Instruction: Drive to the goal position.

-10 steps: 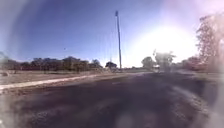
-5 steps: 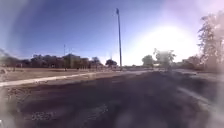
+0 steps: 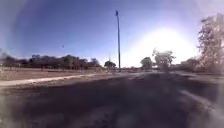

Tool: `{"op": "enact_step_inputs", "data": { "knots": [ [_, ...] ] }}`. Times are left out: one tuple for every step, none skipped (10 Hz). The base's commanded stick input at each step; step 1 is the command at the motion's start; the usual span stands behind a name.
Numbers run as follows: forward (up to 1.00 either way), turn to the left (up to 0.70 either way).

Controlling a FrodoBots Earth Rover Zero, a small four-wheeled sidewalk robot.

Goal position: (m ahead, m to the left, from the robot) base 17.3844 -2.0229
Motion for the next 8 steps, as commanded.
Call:
{"op": "enact_step_inputs", "data": {
  "knots": [
    [0.50,0.00],
    [0.50,0.00],
    [0.50,0.00],
    [0.50,0.00],
    [0.50,0.00],
    [0.50,-0.02],
    [0.50,-0.07],
    [0.50,-0.04]
  ]
}}
